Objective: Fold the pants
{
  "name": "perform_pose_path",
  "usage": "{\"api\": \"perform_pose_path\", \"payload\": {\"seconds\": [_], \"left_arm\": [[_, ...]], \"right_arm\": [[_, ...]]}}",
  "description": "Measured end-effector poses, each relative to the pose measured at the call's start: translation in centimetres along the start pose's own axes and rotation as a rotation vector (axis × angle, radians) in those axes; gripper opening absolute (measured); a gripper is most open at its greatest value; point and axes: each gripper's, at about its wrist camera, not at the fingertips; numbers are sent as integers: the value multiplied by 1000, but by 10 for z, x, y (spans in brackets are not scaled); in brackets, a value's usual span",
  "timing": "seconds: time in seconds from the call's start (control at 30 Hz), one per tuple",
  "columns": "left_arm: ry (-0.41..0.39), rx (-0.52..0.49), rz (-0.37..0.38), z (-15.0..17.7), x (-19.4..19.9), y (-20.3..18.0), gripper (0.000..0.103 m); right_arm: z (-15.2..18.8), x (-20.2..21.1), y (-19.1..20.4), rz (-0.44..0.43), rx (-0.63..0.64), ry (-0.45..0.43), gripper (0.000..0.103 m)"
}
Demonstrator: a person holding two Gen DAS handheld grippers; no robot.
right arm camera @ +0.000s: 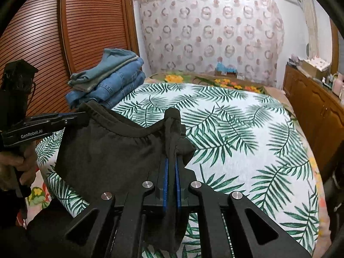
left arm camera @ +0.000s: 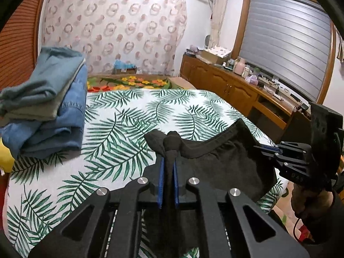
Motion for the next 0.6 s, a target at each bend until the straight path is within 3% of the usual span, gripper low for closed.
{"api": "perform_pose_path", "payload": {"seconds": [0.6], "left_arm": [[-149, -81, -26, -38, 49, -25, 8]], "right_arm": [[-20, 43, -2, -21, 30, -127, 5]]}}
Point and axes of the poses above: each gripper's, at about its wrist camera, not at the fingertips, and x roughly against the way its jaws point, y to its left, z to its underside, and after that the axes turned 12 degrees about -x, right-handed
